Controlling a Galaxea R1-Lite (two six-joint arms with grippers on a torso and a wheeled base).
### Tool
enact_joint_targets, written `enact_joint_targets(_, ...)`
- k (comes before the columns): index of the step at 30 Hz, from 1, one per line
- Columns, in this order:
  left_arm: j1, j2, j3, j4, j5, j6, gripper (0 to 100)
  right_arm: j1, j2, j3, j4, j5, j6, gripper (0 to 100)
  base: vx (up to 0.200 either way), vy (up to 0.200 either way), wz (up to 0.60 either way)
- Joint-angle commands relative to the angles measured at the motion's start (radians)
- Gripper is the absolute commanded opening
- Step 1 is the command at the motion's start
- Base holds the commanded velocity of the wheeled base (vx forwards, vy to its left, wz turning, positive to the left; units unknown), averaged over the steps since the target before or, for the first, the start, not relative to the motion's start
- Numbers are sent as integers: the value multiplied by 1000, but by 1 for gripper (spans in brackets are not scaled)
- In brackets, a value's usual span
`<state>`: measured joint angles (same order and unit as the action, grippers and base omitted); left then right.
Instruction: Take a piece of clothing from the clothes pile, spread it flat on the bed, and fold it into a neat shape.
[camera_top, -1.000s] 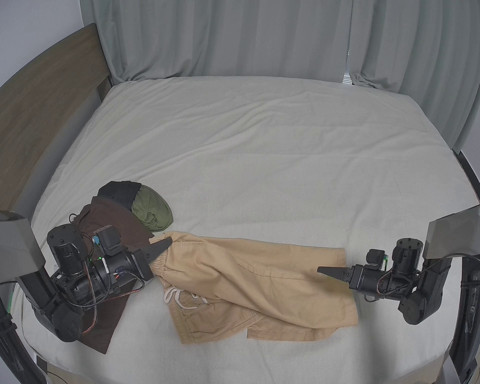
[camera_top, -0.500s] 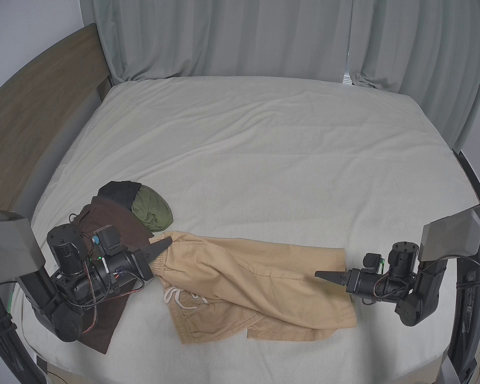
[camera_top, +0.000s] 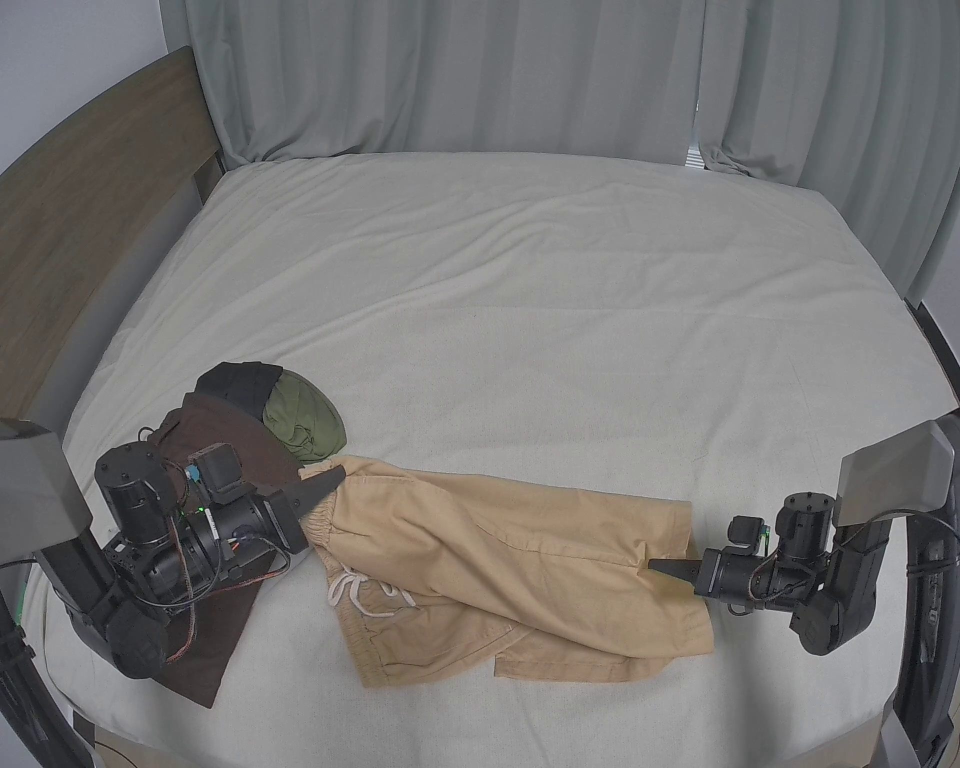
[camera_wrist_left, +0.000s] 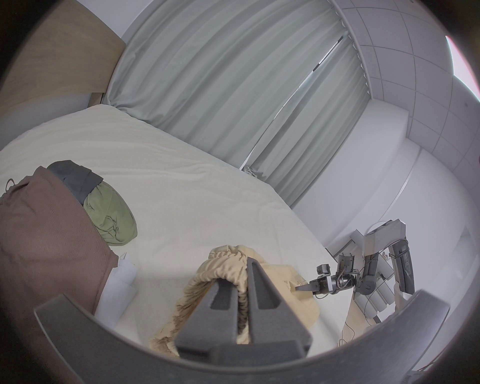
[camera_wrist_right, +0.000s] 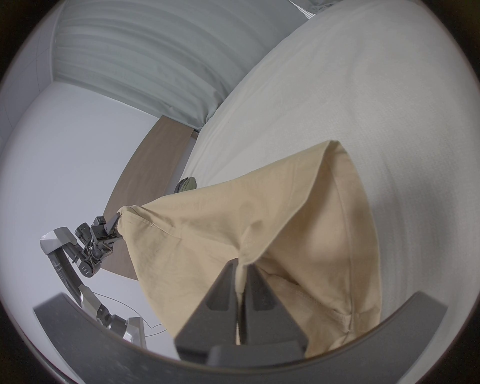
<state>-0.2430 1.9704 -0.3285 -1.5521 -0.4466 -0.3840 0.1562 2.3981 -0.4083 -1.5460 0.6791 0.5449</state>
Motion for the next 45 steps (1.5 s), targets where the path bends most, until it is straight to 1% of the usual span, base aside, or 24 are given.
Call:
enact_joint_targets(1, 1, 4, -21, 0, 0, -6, 0, -3, -34, 9, 0, 0, 0, 0, 0, 0, 0)
enact_joint_targets(8, 1, 11, -106, -2, 3, -6, 0, -9, -166, 42, 3, 0, 4, 0, 0, 0, 0)
enact_joint_targets(13, 2, 2, -121, -2, 2, -6, 0, -4, -244, 55, 4, 0, 9, 0, 0, 0, 0)
enact_joint_targets(15, 2, -4, -147, -2, 2, -4, 0, 5, -303, 59, 4, 0, 23, 0, 0, 0, 0)
enact_joint_targets(17, 2, -8, -150, -2, 3, -4, 0, 8, -320, 60, 6, 0, 29, 0, 0, 0, 0)
enact_joint_targets(20, 2, -28, -153, 0, -1, -4, 0, 8, -405, 66, 6, 0, 69, 0, 0, 0, 0)
enact_joint_targets(26, 2, -42, -179, 0, -3, 2, 0, 8, -536, 85, 7, 0, 104, 0, 0, 0, 0)
enact_joint_targets(30, 2, -62, -179, 0, -6, 1, 0, 8, -574, 88, 7, -1, 113, 0, 0, 0, 0)
enact_joint_targets(34, 4, -84, -181, 0, -35, 1, 0, 5, -614, 80, 7, -3, 115, 0, 0, 0, 0)
enact_joint_targets(39, 37, -82, -196, 0, -41, 1, 0, 5, -622, 77, 7, -3, 115, 0, 0, 0, 0)
enact_joint_targets(45, 45, -82, -201, 1, -44, 1, 0, 0, -643, 74, 7, -3, 115, 0, 0, 0, 0)
